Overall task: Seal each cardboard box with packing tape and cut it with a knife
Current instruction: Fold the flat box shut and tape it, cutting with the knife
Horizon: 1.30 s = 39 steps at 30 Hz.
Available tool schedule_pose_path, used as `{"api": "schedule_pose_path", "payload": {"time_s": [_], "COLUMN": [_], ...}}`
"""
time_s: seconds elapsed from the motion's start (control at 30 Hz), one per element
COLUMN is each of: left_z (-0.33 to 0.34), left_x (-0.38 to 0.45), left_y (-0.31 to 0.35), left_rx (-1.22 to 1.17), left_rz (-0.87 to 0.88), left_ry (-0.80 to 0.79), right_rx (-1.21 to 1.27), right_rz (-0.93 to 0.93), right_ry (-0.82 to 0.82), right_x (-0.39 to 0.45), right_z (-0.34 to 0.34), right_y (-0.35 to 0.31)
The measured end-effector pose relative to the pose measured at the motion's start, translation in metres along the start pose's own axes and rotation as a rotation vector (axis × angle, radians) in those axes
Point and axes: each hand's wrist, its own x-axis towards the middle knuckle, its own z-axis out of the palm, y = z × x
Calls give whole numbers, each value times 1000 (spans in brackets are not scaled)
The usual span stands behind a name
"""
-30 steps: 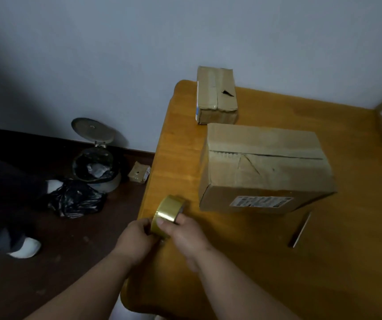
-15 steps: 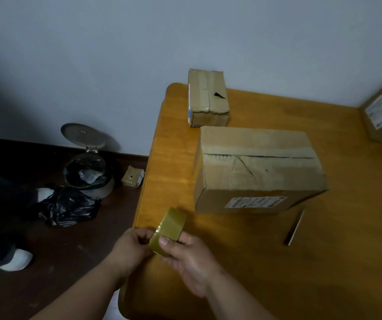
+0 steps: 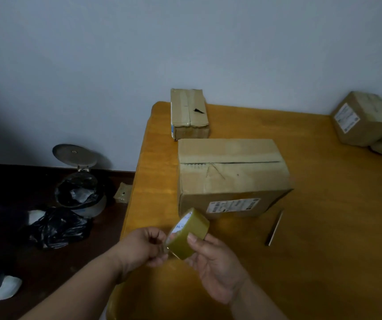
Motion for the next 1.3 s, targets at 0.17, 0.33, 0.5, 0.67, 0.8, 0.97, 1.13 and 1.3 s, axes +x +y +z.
{"api": "schedule_pose_path", "payload": {"time_s": [0.17, 0.33, 0.5, 0.67, 0.8, 0.97, 1.13, 1.3], "left_z": [36, 66, 76, 79, 82, 75, 62, 58], "left_x": [3, 0, -11, -15, -17, -15, -16, -11], "left_y": [26, 46, 61, 75, 77, 79, 84, 72], "left_rx": [-9, 133, 81, 224, 103, -27, -46, 49], "left_rz": [-90, -127, -205, -137, -144, -149, -145, -176], "left_ry": [-42, -120, -259, -222, -179, -156, -157, -117], "right_rx": [-73, 32, -132, 224, 524, -2, -1025, 4], "right_rz": [-134, -186, -130, -66, -108, -190, -354, -345], "right_ry": [189, 381, 690, 461, 371, 397, 578, 500], "right_x": [-24, -40, -47, -49, -46, -48, -41, -37], "right_z": [-13, -39, -90, -107, -114, -117, -140, -139], "right_y": [10, 6, -6, -18, -38, -35, -20, -32]}}
